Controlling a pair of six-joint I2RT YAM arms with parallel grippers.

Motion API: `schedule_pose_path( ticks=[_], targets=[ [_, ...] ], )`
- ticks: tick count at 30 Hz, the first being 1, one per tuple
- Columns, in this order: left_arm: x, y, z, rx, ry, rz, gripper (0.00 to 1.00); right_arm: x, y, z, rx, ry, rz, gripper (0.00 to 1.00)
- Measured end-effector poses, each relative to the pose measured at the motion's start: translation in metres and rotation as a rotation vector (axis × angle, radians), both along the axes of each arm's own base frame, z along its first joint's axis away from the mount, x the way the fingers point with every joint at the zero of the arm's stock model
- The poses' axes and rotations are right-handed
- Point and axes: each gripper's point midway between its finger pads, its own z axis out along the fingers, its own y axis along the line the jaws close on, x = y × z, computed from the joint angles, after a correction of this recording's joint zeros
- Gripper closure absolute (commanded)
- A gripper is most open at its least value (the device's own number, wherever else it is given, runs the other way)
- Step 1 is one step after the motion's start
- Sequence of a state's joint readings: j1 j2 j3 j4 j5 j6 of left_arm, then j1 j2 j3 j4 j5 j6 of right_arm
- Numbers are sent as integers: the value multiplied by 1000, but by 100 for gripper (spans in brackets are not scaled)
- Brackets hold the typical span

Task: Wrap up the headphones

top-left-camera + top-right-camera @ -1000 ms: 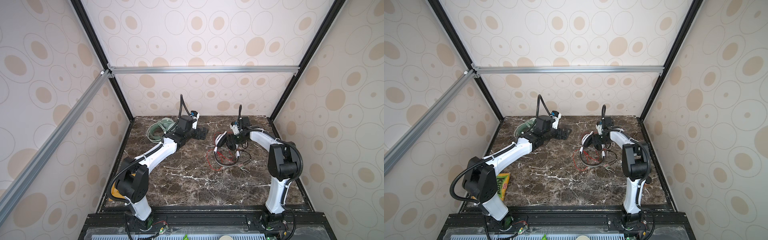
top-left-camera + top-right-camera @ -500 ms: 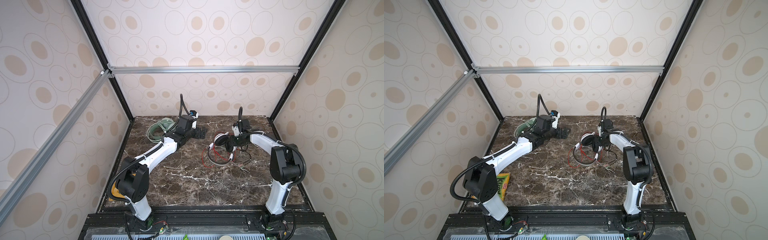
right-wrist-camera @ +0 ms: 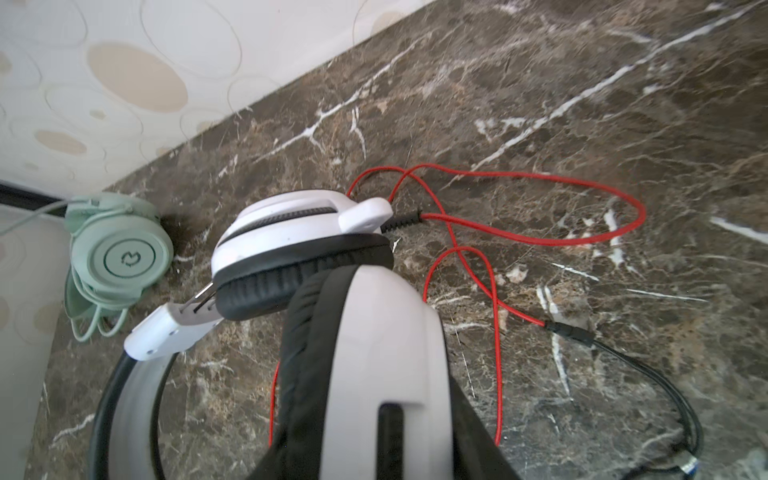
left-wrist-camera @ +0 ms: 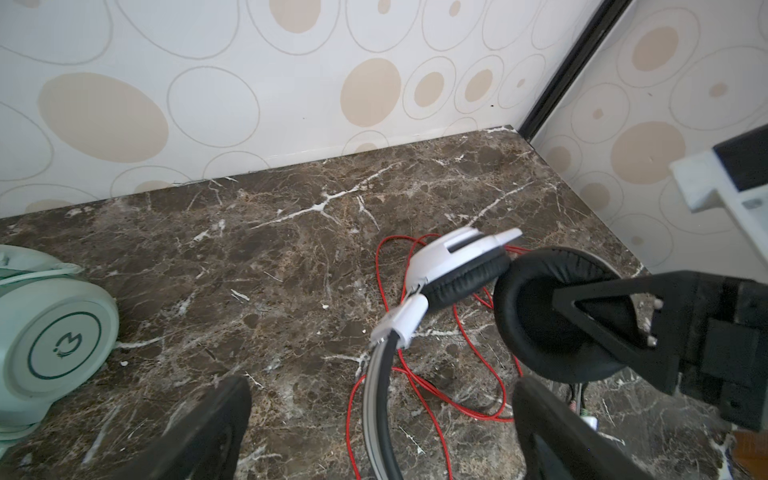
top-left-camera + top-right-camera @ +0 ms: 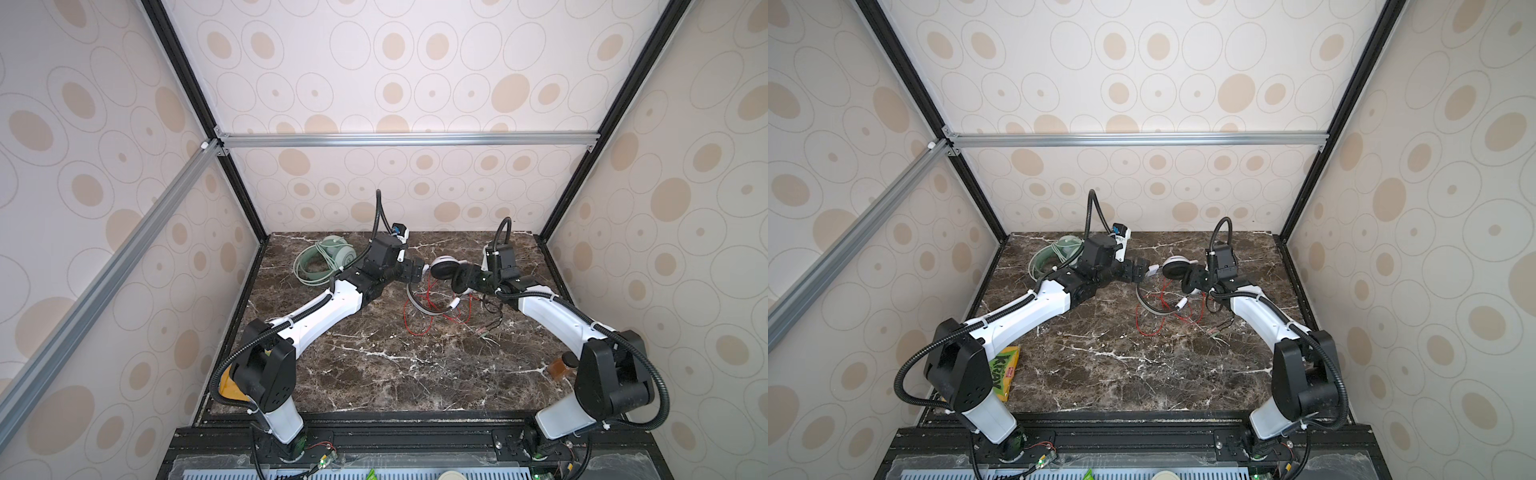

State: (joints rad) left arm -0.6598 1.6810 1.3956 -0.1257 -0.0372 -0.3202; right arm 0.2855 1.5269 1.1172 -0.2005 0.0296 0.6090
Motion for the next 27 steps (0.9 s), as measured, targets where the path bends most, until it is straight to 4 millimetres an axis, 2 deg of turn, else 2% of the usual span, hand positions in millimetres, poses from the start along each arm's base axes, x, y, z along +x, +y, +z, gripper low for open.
schedule_pose_path(
  ticks=[6, 9, 13, 17, 22, 27],
  targets=[
    [-4, -7, -7, 34, 32, -7, 2, -14, -2, 11, -24, -56, -96, 73],
    [-5, -10, -10, 30, 48, -17, 10, -21, -6, 19, -57, -78, -138, 72],
    [-7, -14, -13, 9, 71, -31, 10, -26, -13, 32, -96, -115, -187, 72],
    [-6, -24, -26, -5, 120, -53, 12, -29, -15, 43, -133, -155, -213, 72],
    [-8, -33, -55, 5, 198, -78, 11, -32, -4, 50, -192, -195, -187, 72],
    [-12, -36, -60, 6, 220, -88, 11, -35, 9, 57, -247, -229, -142, 72]
  ],
)
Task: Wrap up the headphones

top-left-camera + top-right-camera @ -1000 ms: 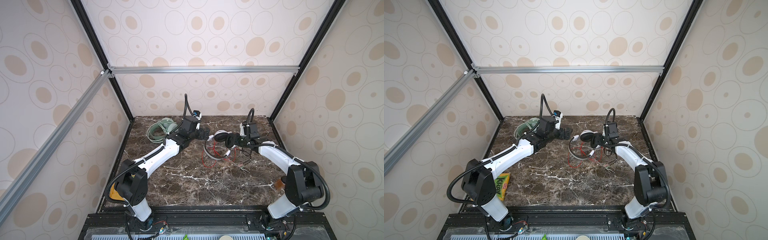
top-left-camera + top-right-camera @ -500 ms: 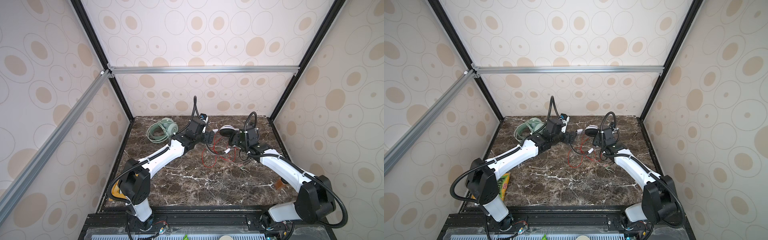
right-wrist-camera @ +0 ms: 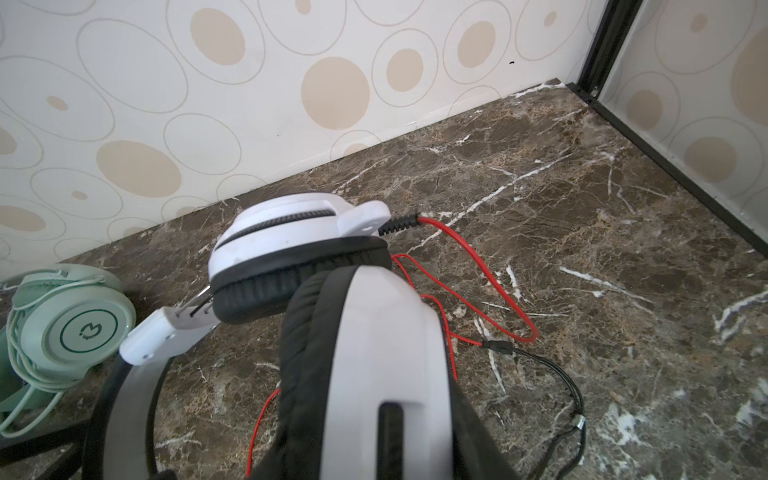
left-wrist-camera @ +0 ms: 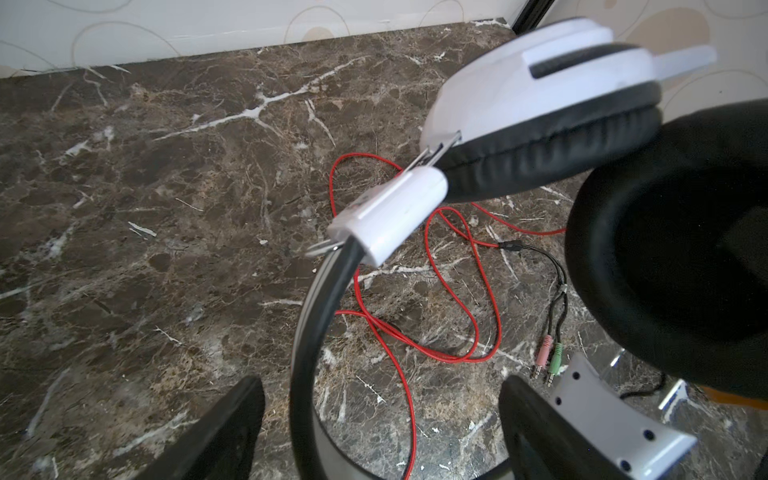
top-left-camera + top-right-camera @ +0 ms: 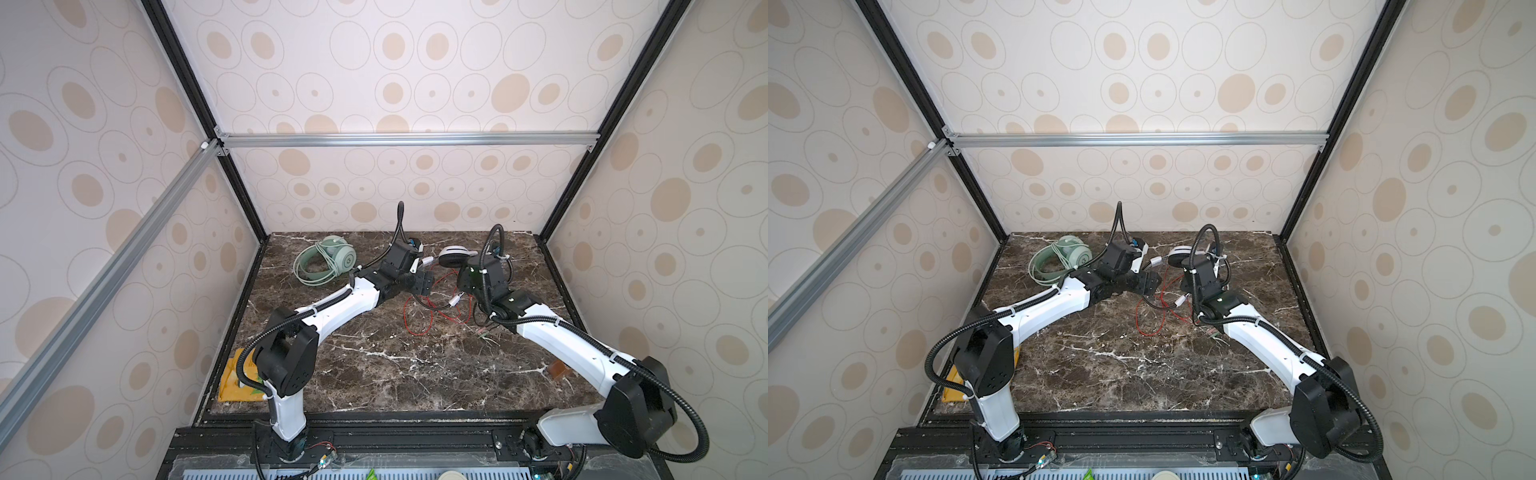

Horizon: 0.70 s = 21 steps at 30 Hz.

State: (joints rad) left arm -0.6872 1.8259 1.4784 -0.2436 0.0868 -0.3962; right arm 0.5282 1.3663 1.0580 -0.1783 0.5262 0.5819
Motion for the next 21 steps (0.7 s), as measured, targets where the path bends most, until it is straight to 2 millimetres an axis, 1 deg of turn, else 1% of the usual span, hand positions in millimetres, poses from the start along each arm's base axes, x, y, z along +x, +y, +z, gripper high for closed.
schedule_pose_path(
  ticks=[4, 10, 21],
  targets=[
    [-1, -1, -1, 3, 6, -2, 11, 0, 8, 11, -29, -28, 22, 72],
    [2, -3, -3, 7, 16, 5, 11, 0, 16, 25, -82, -64, 48, 72],
    [3, -2, -10, 20, 42, 16, 12, -3, 24, 31, -136, -88, 68, 72]
  ],
)
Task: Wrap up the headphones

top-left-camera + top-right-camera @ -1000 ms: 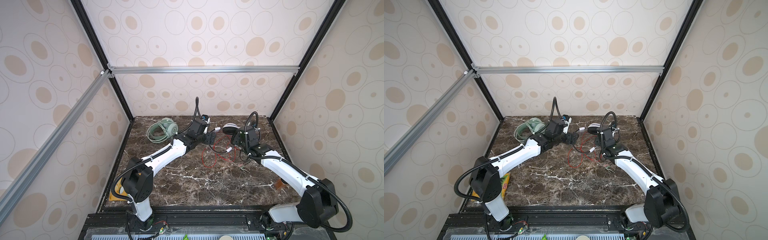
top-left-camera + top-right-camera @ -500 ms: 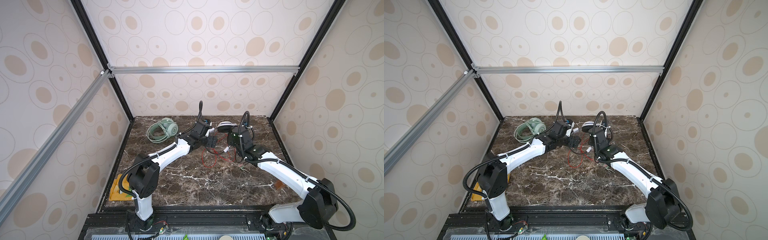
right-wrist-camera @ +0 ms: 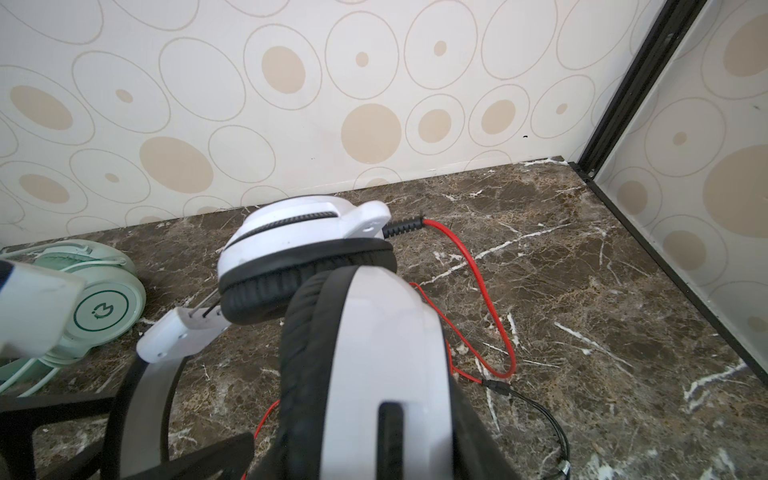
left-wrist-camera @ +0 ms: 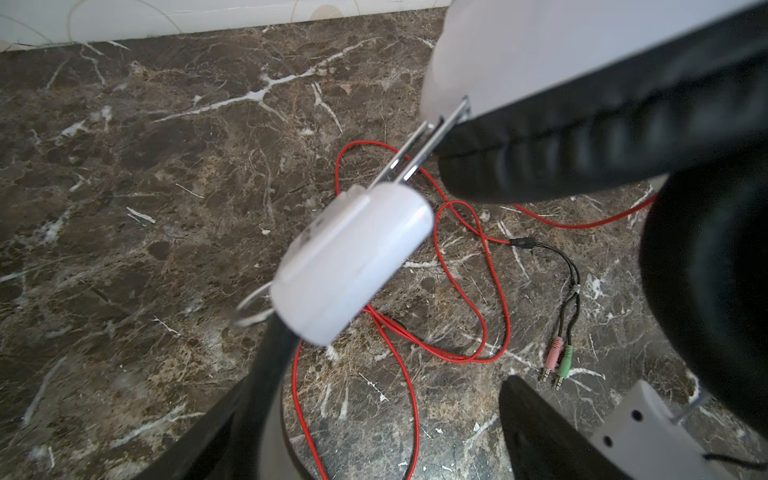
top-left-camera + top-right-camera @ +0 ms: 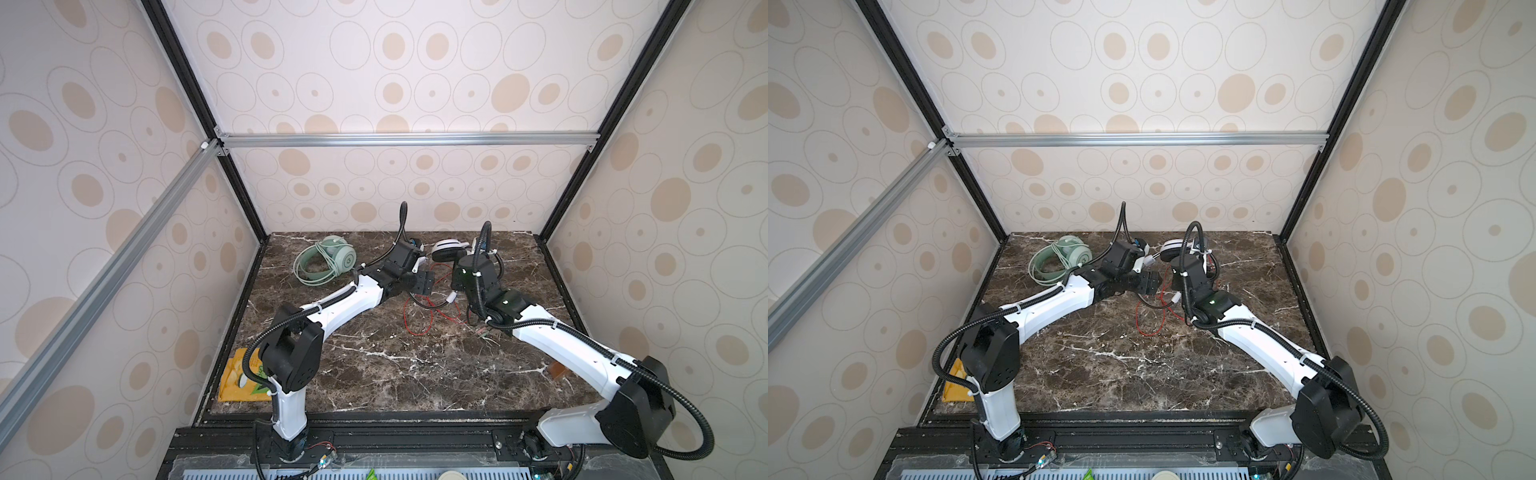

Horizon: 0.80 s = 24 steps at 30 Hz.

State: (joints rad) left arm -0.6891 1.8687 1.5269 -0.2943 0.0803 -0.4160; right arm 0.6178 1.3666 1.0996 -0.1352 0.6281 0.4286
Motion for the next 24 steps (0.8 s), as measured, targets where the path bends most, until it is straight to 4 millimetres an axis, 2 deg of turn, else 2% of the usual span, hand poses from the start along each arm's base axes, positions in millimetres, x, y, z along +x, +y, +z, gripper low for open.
schedule_pose_path(
  ticks=[7, 16, 24],
  targets=[
    [0, 0, 1, -3, 4, 8, 10, -3, -3, 7, -31, -31, -39, 72],
    [-1, -1, 2, -34, 30, 28, 9, -15, -32, 46, 0, -150, -187, 74],
    [-1, -4, 7, -172, 137, 104, 9, -20, -36, 52, 62, -195, -256, 76]
  ],
)
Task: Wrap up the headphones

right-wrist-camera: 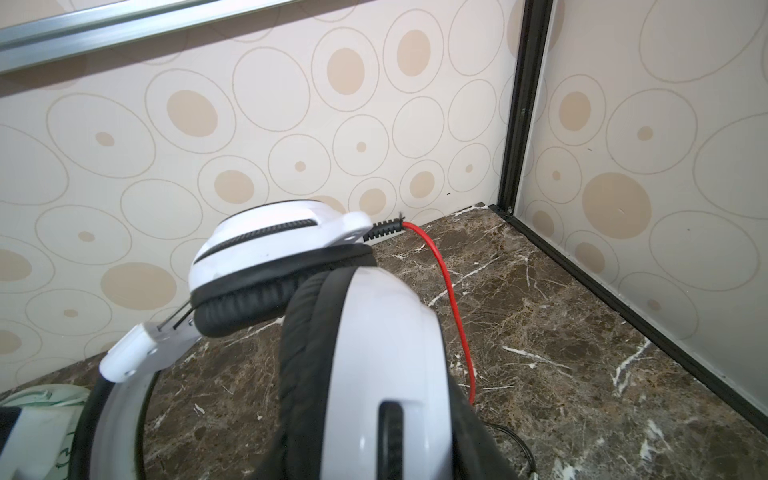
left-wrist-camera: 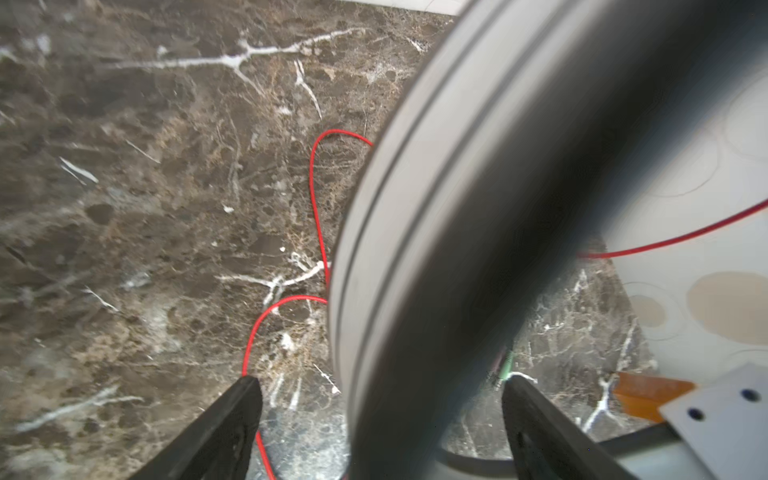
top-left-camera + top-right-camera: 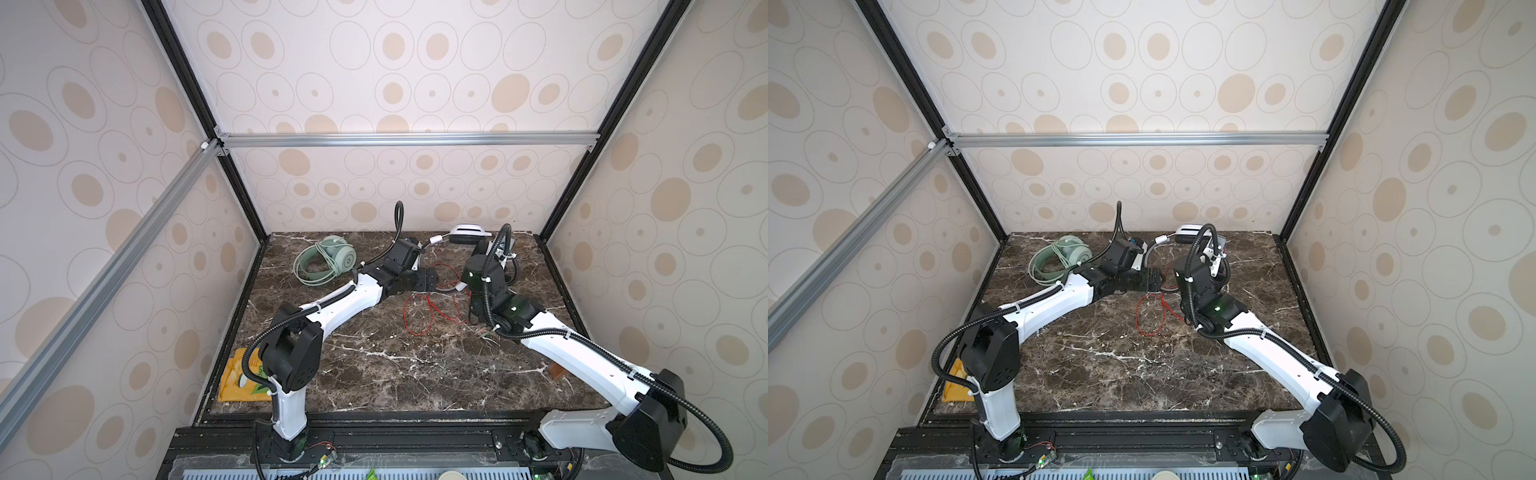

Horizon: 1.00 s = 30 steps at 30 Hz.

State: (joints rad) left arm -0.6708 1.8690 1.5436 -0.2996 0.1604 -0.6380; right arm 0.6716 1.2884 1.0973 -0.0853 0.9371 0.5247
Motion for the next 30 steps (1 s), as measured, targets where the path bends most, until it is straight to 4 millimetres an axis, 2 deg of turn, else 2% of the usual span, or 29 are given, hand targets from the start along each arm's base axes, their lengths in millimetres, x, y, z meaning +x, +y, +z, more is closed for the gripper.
schedule_pose_path(
  ticks=[9, 12, 18, 25, 29, 30],
  targets=[
    [8, 13, -5, -181, 186, 180, 16, -2, 5, 8, 10, -53, -38, 77],
    [7, 18, -12, -213, 240, 210, 22, -1, 12, 3, -5, -48, -38, 77],
    [8, 26, -21, -235, 290, 244, 26, 0, 28, 0, -47, -58, -30, 77],
    [8, 25, -21, -265, 310, 241, 40, 5, 39, 0, -74, -82, -36, 77],
    [8, 22, -19, -281, 308, 226, 59, 6, 41, 0, -90, -85, -37, 77],
    [8, 21, -18, -285, 304, 221, 59, 5, 42, 0, -94, -85, -35, 77]
  ],
)
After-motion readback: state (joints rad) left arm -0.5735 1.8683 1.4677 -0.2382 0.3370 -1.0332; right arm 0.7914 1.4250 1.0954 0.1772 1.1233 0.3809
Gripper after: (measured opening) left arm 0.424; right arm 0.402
